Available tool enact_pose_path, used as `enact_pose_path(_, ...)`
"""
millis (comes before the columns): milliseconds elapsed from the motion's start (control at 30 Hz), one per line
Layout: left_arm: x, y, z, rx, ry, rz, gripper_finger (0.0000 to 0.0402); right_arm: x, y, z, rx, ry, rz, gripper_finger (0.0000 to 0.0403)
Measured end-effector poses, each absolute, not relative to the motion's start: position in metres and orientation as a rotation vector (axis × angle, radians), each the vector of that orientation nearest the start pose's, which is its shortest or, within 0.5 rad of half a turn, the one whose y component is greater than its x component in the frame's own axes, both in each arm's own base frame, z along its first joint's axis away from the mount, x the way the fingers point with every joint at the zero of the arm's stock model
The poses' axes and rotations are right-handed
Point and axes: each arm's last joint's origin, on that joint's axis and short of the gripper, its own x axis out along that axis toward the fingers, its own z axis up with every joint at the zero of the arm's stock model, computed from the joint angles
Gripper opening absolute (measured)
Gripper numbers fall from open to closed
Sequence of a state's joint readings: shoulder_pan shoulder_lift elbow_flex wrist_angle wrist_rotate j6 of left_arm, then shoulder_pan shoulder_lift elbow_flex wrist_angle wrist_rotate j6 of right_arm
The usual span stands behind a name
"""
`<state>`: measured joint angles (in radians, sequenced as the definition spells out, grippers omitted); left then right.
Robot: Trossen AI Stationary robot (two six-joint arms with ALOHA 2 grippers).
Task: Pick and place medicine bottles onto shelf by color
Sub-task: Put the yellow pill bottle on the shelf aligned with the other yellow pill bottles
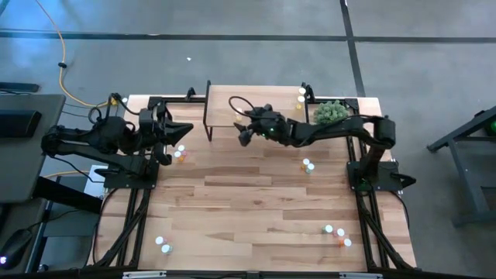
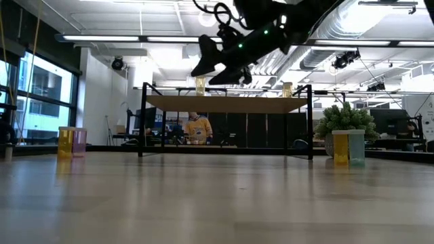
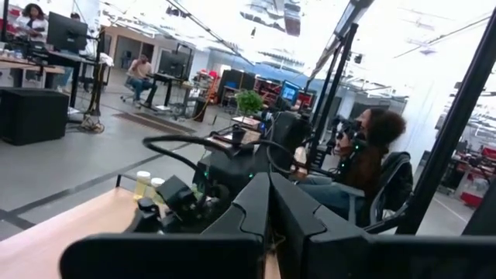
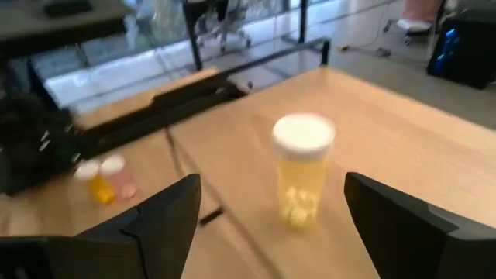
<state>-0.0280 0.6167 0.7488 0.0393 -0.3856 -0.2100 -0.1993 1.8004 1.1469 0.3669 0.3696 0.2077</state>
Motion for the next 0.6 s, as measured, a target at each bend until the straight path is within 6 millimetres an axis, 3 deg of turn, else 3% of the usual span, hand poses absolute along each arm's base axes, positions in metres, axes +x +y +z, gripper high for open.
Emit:
enact_pose_path(233, 0.1330, 0.0073, 0.3636, -0.249, -0.202, 0.341, 0.0000, 0.3949, -0.0986, 0.2327, 0.184, 0.160, -0.611, 0.0287)
enact_pose_path(600, 0.1340, 0.0078, 0.3607, -0.260, -0.177, 0.363, 0.0000, 0.3951, -0.1014, 0.2339, 0.187, 0.154, -0.553, 0.0177)
